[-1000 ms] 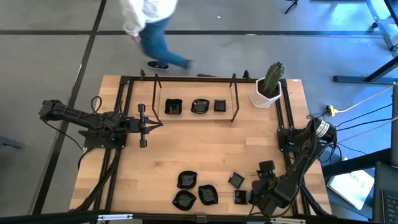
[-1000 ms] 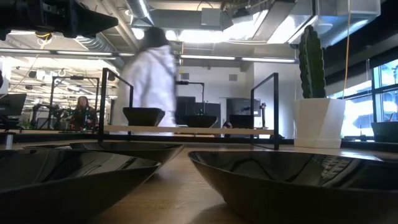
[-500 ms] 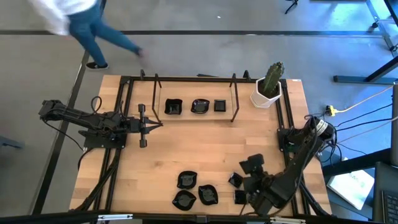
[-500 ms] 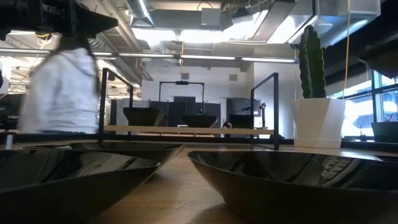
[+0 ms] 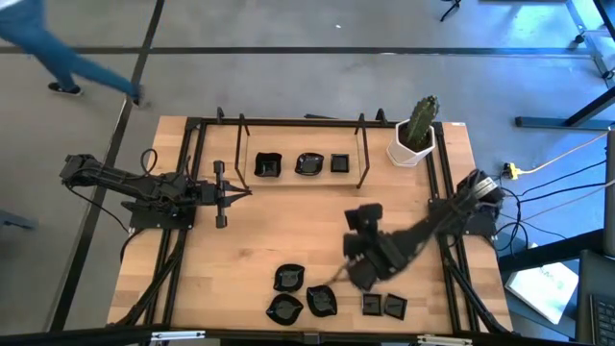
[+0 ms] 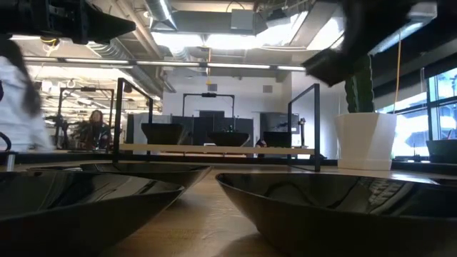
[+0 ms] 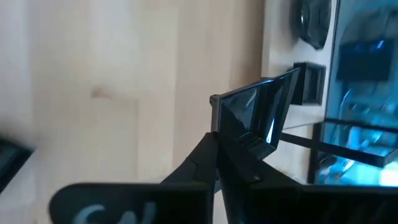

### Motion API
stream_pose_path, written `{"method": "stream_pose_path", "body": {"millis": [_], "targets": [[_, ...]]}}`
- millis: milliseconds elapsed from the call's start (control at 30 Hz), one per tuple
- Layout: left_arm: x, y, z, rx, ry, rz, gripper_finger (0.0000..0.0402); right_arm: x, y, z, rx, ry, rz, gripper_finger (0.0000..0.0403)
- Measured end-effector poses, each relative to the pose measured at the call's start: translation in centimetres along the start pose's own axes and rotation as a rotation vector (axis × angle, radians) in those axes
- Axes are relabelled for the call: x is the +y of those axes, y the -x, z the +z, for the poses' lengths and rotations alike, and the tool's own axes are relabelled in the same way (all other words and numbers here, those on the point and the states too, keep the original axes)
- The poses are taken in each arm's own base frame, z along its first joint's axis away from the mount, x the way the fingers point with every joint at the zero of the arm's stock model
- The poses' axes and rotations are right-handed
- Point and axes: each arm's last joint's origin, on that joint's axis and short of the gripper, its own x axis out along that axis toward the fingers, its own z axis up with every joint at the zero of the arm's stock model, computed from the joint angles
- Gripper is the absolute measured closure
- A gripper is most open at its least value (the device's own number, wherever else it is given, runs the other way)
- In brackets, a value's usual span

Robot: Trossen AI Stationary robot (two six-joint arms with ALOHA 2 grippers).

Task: Pick & Place Mini shaped plates
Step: Stack the square plate on the top of the square plate on the shelf

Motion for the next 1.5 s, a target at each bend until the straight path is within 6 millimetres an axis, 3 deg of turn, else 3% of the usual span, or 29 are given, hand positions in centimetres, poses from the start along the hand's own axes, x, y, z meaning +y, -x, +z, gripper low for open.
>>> {"method": "stream_pose_path", "body": {"millis": [167, 567, 1067, 1267, 1500], "targets": [[0.0, 0.0, 0.0, 0.002, -0.001, -0.001, 0.0397, -2.8, -2.6, 1.4, 0.057, -0.104, 0.021, 0.0389], [0.0, 0.0, -0.1, 0.005, -0.002, -0.002, 0.0397, -9.2, -7.7, 3.6, 0.061, -0.110, 0.014, 0.0389], [0.0, 0.0, -0.1, 0.005, -0.002, -0.002, 0.0397, -18.7, -10.9, 3.7, 0.091, -0.292, 0.043, 0.0399], [0.0, 0.0, -0.1, 0.006, -0.002, -0.002, 0.0393, -19.9, -12.6, 3.0, 0.143, -0.305, 0.091, 0.0399], [0.0, 0.0, -0.1, 0.006, -0.002, -0.002, 0.0397, -19.0, -14.8, 3.3, 0.200, -0.260, 0.087, 0.0399]]}}
